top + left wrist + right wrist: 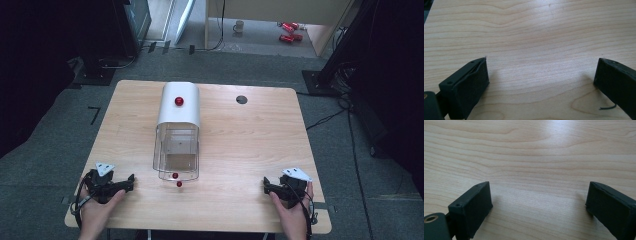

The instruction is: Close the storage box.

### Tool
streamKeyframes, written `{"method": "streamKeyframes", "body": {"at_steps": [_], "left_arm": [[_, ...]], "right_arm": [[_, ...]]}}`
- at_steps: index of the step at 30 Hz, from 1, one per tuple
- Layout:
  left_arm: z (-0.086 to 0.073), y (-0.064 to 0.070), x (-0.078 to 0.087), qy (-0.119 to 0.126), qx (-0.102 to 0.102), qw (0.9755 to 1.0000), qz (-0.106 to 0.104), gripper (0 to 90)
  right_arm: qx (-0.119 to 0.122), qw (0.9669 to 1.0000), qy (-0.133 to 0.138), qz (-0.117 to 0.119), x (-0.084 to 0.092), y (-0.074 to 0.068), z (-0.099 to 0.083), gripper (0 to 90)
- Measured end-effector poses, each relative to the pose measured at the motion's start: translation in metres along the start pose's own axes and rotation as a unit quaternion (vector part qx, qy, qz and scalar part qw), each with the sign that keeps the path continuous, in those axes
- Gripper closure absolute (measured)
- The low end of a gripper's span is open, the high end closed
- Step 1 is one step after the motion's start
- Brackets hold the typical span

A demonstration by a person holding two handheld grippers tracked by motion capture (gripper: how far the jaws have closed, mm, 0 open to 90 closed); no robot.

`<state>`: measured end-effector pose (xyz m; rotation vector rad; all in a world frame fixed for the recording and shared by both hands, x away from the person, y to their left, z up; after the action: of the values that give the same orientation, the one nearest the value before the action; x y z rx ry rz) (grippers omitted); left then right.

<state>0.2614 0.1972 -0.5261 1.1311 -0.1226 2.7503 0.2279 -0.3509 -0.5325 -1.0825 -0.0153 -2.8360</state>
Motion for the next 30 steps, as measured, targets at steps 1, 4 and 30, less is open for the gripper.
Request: {"method": "streamKeyframes", "body": {"at_steps": [1,4,30], "left_arm": [[0.0,0.0,0.0,0.0,0.0,1.0,0.0,0.0],[-0.002,-0.001,0.003,-0.002,-0.002,1.0,-0.001,0.0],[0.009,0.052,0.063,0.085,-0.012,0.9954,-0.043,4.2]], "right_arm": [[0.0,1.0,0.0,0.0,0.0,0.0,0.0,6.4],[0.0,1.0,0.0,0.0,0.0,0.003,0.0,6.4],[0.002,1.0,-0.001,0.002,0.0,0.006,0.001,6.2]]}}
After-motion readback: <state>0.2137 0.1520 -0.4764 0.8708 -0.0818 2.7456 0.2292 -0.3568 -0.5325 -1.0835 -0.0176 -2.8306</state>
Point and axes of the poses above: each handheld gripper's, and its own axes: x roughly backward along the jaws, z roughly out of its top, y roughly to its right, the point moved 1 cm from there along -x, roughly forward along the jaws, and after that the axes turned 2 degrees about y, right-handed, at the moved point
